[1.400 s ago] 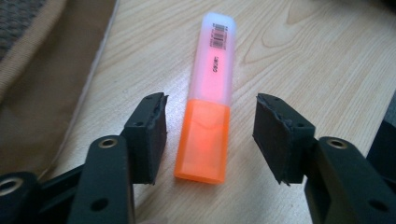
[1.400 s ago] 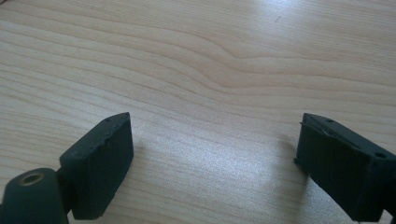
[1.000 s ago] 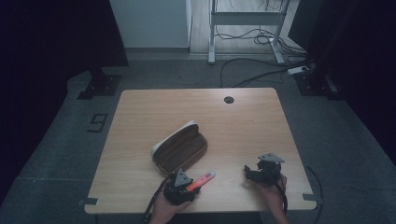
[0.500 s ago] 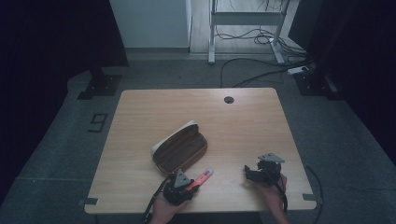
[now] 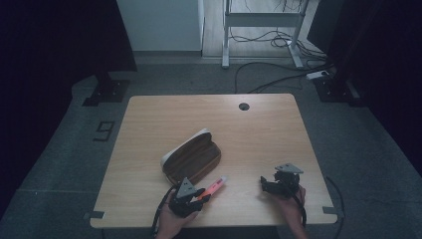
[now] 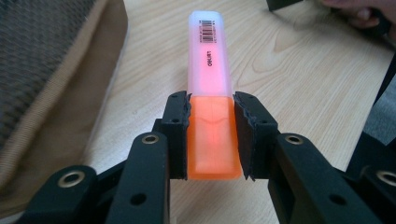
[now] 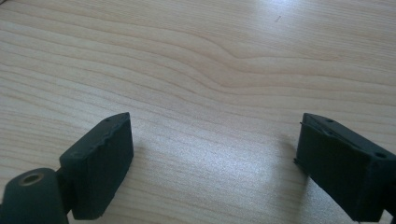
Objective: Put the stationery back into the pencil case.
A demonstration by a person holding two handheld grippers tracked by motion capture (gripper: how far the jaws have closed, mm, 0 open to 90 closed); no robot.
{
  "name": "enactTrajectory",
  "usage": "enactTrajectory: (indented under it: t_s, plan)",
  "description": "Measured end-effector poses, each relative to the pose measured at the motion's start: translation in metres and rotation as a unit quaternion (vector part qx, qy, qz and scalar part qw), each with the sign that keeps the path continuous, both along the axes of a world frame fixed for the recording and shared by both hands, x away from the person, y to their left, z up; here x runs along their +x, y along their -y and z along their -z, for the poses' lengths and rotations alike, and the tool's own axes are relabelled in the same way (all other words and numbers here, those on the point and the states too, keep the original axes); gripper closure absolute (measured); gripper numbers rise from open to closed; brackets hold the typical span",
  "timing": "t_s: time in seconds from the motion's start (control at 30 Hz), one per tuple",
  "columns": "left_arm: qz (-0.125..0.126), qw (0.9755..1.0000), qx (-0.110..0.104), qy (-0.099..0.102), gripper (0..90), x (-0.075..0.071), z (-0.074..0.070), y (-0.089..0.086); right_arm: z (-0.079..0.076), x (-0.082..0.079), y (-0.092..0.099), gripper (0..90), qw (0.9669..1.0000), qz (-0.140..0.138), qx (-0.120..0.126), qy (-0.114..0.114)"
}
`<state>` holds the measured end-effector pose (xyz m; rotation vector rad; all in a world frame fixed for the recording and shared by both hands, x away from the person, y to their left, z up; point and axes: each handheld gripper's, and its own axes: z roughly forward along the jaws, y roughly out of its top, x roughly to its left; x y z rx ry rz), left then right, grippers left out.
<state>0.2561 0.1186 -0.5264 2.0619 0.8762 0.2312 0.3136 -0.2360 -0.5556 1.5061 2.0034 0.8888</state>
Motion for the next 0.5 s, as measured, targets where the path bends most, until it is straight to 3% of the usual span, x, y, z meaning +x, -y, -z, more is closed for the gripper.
enactTrajectory:
  t_s: [0.5]
  plan:
    - [-0.012,0.9988,-0.045,0.015,67.4,0.002,-0.022,-0.024,0.0,0.0,0.0,10.7,1.0,0.0,0.0,0.0]
